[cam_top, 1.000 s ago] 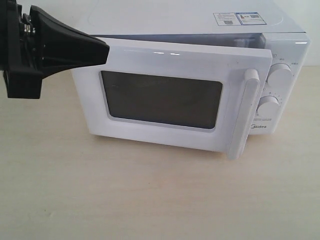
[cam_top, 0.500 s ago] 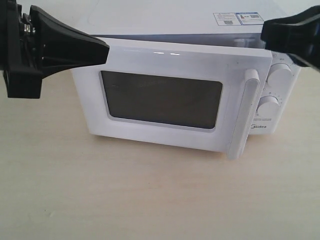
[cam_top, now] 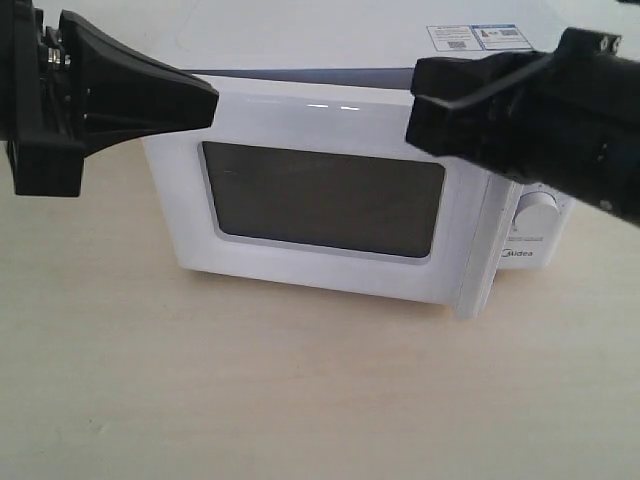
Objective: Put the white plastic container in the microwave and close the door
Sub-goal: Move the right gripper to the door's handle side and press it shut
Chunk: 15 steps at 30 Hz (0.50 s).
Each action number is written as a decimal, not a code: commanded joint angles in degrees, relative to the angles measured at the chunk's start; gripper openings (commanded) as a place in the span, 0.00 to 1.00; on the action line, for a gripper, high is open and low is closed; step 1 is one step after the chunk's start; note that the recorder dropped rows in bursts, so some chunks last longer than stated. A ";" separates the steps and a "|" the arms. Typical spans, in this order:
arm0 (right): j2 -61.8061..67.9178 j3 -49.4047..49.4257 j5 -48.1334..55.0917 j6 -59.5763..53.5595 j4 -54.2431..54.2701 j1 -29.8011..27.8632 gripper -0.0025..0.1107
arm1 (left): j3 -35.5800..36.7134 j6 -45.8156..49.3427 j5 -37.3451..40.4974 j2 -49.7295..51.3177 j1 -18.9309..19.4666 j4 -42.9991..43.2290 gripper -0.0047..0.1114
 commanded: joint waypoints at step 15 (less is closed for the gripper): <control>7.64 7.62 -17.97 -13.99 24.05 3.54 0.02 | 0.14 -0.10 0.11 -0.35 -0.22 -0.67 0.08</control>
